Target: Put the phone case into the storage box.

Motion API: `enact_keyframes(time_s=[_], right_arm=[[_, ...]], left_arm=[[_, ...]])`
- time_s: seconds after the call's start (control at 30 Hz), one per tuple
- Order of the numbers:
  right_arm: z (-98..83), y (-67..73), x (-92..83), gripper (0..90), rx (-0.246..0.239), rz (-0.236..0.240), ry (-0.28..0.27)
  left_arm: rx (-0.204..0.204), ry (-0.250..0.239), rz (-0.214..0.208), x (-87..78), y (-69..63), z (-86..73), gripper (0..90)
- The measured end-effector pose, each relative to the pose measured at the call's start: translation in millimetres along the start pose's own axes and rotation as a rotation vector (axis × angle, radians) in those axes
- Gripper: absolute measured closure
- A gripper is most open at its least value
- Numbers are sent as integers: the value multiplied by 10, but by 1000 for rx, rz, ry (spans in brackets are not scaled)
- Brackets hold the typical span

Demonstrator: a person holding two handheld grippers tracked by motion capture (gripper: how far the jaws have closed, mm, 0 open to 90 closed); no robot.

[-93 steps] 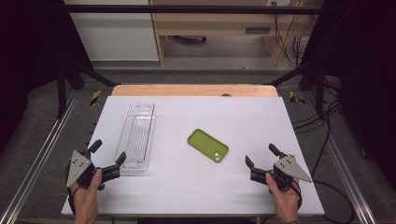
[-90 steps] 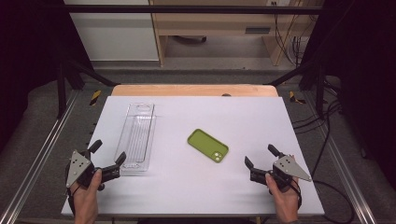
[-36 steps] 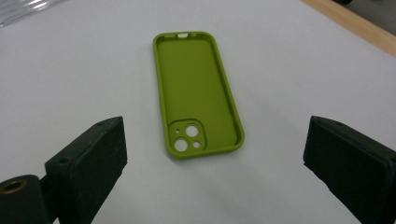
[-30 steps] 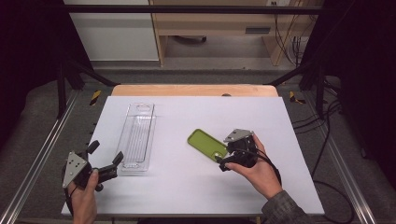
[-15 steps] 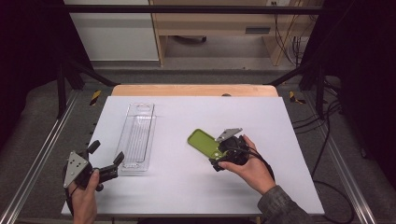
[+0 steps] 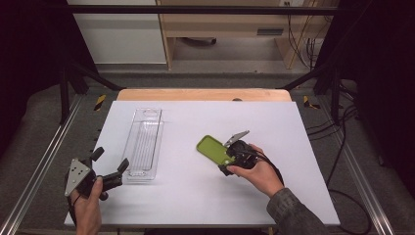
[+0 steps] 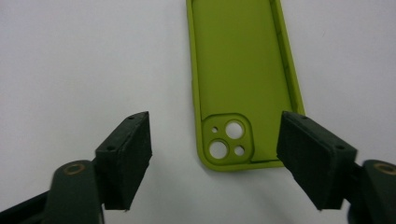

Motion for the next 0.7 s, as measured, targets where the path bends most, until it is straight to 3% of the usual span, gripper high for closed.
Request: enact_keyframes(time_s=[0.2,0.47,0.7], right_arm=[[11,-12,53,334,7,-2,12],[2,7,108,470,-16,7,37],[-3,15,133,533,-29,10,51]], left_arm=[[-2,-1,-4,6,-10,0,12],[8,7,-8,10,-29,-6,13],[12,8,-12,14,-36,-8,13]])
Point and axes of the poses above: each handheld gripper's, and its own axes: x roughly forward along the jaws, z roughly out of its top, y roughly to its left, the point moved 5 cm from there along x, roughly forward along the jaws, and after that the axes turned 6 degrees about -x, right-handed, at the moved point
